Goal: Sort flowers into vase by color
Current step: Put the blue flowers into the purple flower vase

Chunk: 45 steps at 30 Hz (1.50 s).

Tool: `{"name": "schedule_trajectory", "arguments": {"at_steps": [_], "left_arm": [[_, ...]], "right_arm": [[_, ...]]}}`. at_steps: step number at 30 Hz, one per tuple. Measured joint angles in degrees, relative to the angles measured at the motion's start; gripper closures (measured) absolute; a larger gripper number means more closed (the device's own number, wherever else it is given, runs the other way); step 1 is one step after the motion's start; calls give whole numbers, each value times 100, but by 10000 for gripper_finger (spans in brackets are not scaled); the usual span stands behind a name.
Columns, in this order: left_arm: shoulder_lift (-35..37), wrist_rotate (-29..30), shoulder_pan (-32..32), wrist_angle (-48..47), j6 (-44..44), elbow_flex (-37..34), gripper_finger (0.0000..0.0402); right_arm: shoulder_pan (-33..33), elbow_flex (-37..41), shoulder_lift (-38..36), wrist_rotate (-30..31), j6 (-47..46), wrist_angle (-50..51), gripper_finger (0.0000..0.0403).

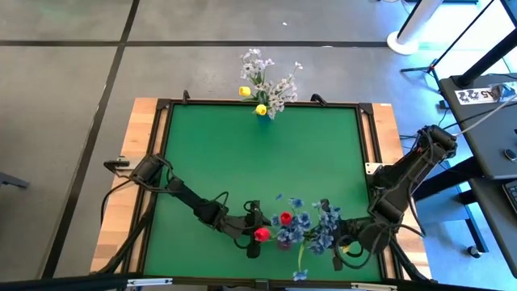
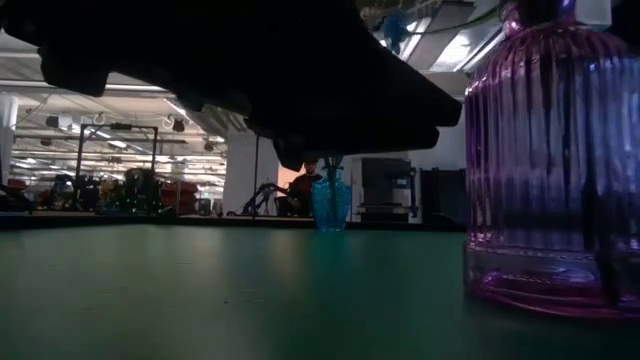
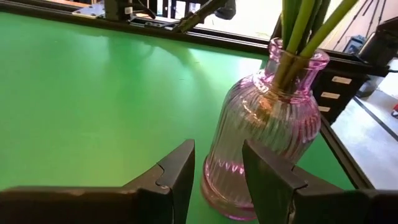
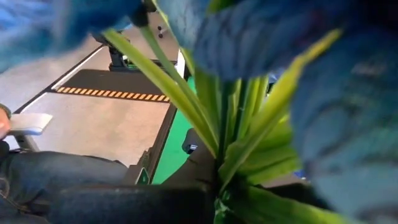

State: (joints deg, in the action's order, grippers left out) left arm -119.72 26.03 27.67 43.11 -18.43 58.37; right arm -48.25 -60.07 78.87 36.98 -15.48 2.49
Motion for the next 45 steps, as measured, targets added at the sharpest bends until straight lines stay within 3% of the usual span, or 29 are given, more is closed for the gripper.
{"name": "schedule_trajectory", "arguments": {"at_steps": [9,21,24,29,36,40,45], "left_arm": [[0,13,-67,45,97,0,269],[158,48,9,-24,379,-5,269],[381,-2,25,-361,409,-7,269],[990,-146,93,-1301,548,-9,269],[1375,-18,251,-1887,556,-9,270],[1377,23,402,-1927,556,-9,269],[1377,75,653,-1980,556,-9,269]], "right_arm": [[432,7,494,-561,247,-306,381],[435,4,1374,-354,180,-287,372],[435,5,1353,-427,179,-253,333],[361,9,1065,-422,181,-263,234],[-203,7,416,451,394,69,125],[-711,4,225,710,397,336,95],[-1330,4,242,881,-197,931,97]]}}
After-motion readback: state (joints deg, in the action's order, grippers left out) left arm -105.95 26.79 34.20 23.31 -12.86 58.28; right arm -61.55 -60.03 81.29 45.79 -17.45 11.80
